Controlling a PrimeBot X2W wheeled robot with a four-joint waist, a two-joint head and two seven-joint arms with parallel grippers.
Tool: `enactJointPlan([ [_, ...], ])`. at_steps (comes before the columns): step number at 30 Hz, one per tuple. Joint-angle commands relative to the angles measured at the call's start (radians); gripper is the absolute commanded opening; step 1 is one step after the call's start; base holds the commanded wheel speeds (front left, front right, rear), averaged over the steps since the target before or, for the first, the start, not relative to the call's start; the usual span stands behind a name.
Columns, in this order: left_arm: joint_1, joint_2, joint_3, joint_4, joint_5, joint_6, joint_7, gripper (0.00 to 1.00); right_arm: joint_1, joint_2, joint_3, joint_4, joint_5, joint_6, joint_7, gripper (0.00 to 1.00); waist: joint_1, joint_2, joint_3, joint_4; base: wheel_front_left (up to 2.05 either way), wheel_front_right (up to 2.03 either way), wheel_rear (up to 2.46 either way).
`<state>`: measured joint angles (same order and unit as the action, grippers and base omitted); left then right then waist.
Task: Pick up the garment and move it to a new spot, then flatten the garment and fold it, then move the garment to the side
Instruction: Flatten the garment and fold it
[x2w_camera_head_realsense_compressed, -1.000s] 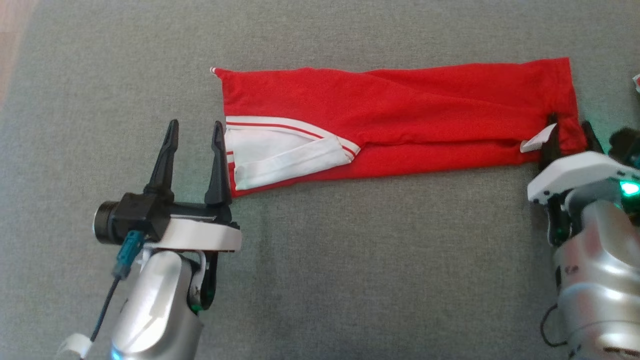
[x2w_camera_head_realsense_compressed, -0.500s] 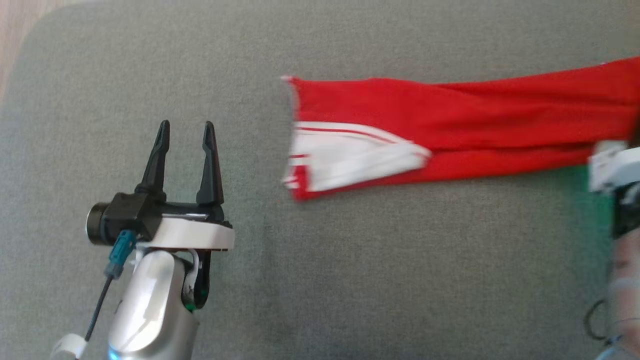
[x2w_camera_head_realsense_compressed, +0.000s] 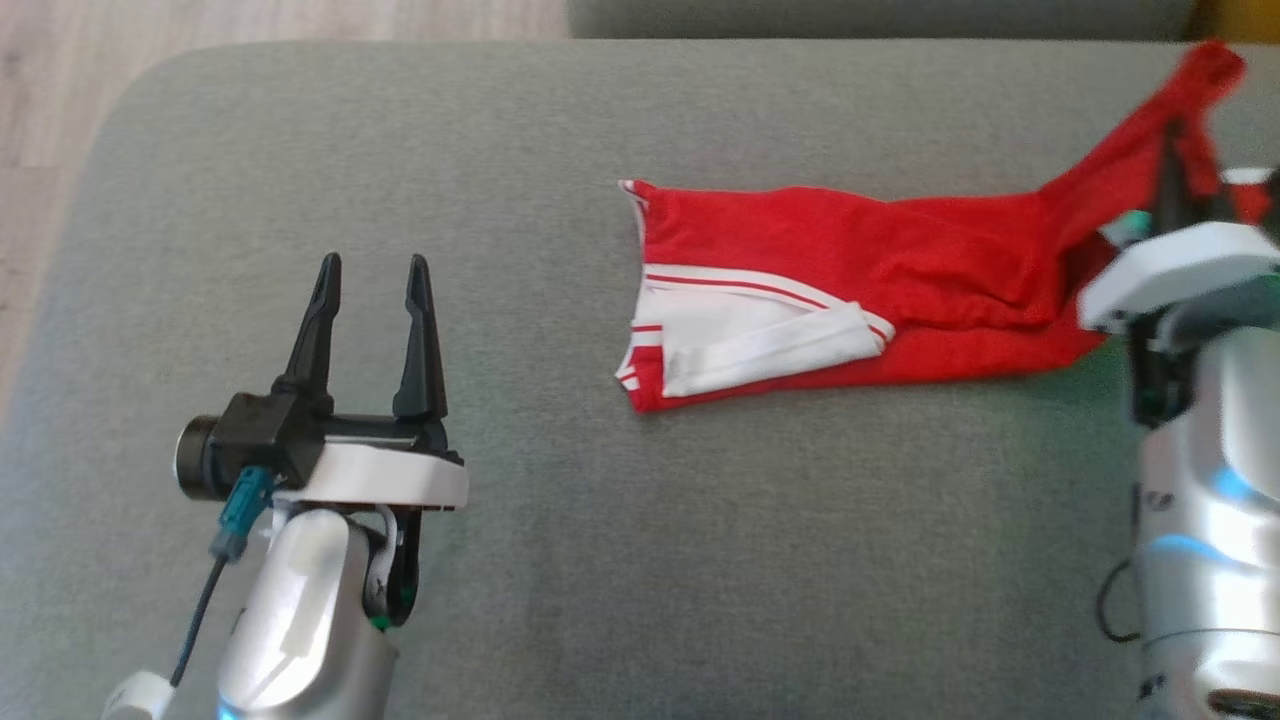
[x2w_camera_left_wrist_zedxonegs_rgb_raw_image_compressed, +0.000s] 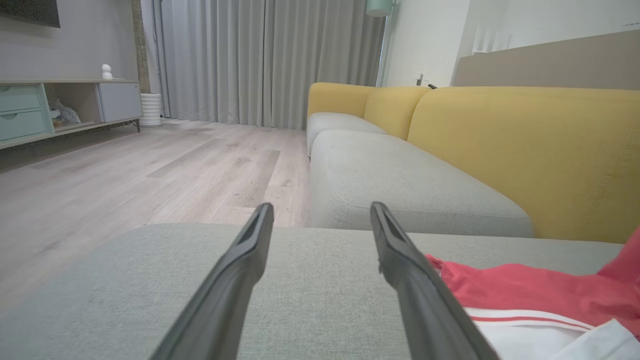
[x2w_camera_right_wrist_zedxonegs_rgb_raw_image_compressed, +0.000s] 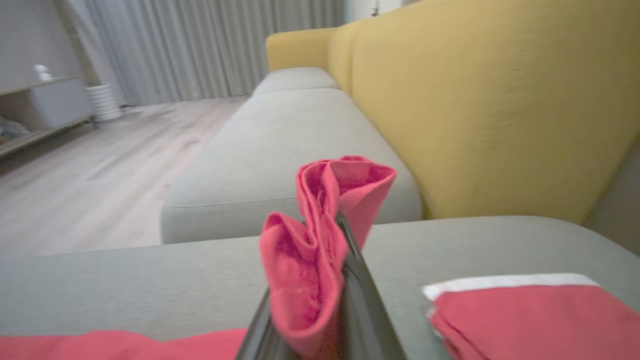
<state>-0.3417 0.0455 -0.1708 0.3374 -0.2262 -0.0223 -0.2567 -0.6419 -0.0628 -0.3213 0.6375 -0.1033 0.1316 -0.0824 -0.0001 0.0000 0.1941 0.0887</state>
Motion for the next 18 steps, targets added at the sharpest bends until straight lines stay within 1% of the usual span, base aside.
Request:
enactJointPlan([
  [1, -0.011, 0.006, 0.028, -0.027, 0.013, -0.001, -0.005, 1.00, -0.002, 0.012, 0.085, -0.037, 0.067, -0.001, 0.006, 0.00, 0.0001, 0.0000, -0.013, 0.021, 0.00, 0.00, 0.00],
  [5, -0.006, 0.005, 0.021, -0.023, 0.012, -0.002, -0.005, 1.00, 0.015, 0.012, 0.229, -0.042, 0.168, -0.001, 0.024, 0.00, 0.0001, 0.0000, -0.025, 0.051, 0.00, 0.00, 0.00],
  [13, -0.004, 0.005, -0.017, -0.022, -0.015, 0.011, -0.005, 1.00, 0.036, 0.012, 0.490, -0.024, 0.305, -0.001, 0.034, 0.00, 0.0001, 0.0000, -0.020, 0.114, 0.00, 0.00, 0.00],
  [14, -0.006, 0.005, -0.023, -0.023, -0.018, 0.012, -0.005, 1.00, 0.036, 0.012, 0.520, -0.020, 0.318, -0.001, 0.033, 0.00, 0.0001, 0.0000, -0.017, 0.120, 0.00, 0.00, 0.00],
  [15, -0.006, 0.005, -0.023, -0.023, -0.018, 0.012, -0.005, 1.00, 0.036, 0.012, 0.520, -0.020, 0.318, -0.001, 0.033, 0.00, 0.0001, 0.0000, -0.017, 0.120, 0.00, 0.00, 0.00],
  [18, -0.009, 0.005, -0.037, -0.022, -0.025, 0.017, -0.005, 1.00, 0.038, 0.012, 0.604, -0.006, 0.355, -0.001, 0.030, 0.00, 0.0001, 0.0000, -0.012, 0.137, 0.00, 0.00, 0.00],
])
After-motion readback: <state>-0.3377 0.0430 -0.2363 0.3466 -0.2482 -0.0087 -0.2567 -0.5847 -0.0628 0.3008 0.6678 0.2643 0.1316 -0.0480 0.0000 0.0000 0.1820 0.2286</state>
